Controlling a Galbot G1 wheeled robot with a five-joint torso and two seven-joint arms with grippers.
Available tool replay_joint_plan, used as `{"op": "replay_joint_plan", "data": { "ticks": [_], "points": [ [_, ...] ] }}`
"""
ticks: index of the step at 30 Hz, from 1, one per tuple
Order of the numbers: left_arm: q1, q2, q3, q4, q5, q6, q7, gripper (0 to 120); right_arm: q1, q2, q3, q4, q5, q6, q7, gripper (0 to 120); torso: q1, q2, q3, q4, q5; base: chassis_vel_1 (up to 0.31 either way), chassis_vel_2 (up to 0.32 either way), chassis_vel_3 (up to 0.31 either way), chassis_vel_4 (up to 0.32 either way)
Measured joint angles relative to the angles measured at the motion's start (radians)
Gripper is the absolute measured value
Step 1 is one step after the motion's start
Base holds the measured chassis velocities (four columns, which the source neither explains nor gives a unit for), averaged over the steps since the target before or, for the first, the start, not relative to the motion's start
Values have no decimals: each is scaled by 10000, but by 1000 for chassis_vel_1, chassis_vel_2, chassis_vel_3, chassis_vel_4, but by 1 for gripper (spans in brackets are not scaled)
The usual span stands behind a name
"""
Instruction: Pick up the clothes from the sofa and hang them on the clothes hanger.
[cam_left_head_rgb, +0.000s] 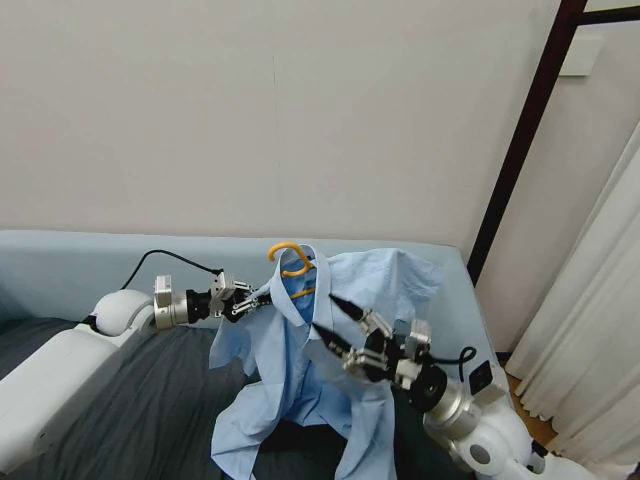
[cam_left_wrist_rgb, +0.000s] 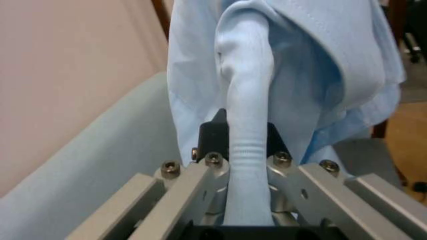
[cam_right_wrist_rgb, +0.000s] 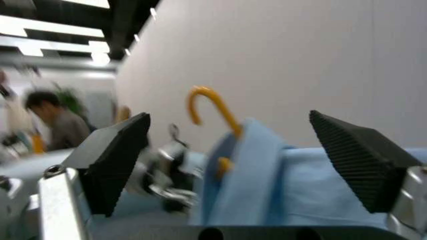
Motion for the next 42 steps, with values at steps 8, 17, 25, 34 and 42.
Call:
{"op": "replay_joint_plan", "data": {
  "ticks": [8, 17, 25, 34, 42],
  "points": [
    [-620, 69, 84, 272, 639, 284, 1914, 2, 1080, -1256, 294, -556, -1645, -564, -671, 100, 1, 0, 0, -8, 1, 0, 0, 0, 0],
    [-1065, -18, 132, 607, 1334, 484, 2872, 2, 1694, -2075, 233, -1052, -2620, -1241, -3321, 100, 0, 0, 0, -5, 3, 0, 0, 0, 0],
    [-1201, -369, 461, 623, 2101, 458, 3091, 2, 2374, -1963, -368, -1772, -4426, -2345, -4747, 100, 0, 0, 1, -5, 3, 0, 0, 0, 0],
    [-824, -587, 573, 538, 2495, 310, 3048, 2, 2068, -1731, -384, -1873, -4585, -3321, -5285, 73, 0, 0, -1, -5, 0, 0, 0, 0, 0],
    [-685, -725, 590, 369, 2540, 221, 2777, 2, 1983, -1679, -443, -1823, -4607, -3493, -5329, 45, 0, 1, -1, -5, 2, 0, 0, 0, 0]
  ]
}}
